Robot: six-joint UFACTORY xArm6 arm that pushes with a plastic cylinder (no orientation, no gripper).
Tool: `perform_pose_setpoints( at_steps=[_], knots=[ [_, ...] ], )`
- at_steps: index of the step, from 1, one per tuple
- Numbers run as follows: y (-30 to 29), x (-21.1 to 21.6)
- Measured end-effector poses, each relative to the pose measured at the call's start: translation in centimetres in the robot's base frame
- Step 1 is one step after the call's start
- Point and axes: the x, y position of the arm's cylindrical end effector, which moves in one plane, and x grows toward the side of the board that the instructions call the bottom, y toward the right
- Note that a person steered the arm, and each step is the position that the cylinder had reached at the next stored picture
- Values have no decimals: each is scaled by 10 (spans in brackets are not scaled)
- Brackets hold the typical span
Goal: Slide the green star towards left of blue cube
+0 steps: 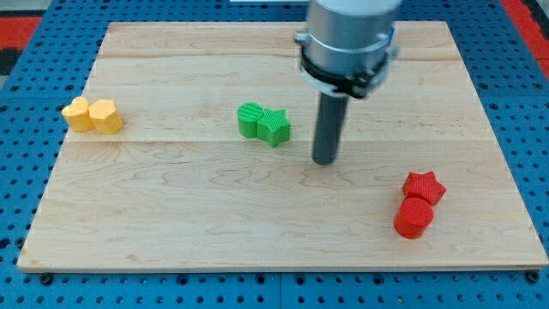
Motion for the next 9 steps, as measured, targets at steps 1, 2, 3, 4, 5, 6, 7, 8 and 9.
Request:
perform_pose_setpoints(
  at_steps=[1, 2, 3, 4, 5, 6, 7, 8, 9],
  knots=[
    [-40, -44],
    [-45, -38],
    [-37, -4],
    [-79, -17],
    [-85, -52],
    [-85, -82],
    [-81, -106],
    [-84, -136],
    [-120, -154]
  ],
)
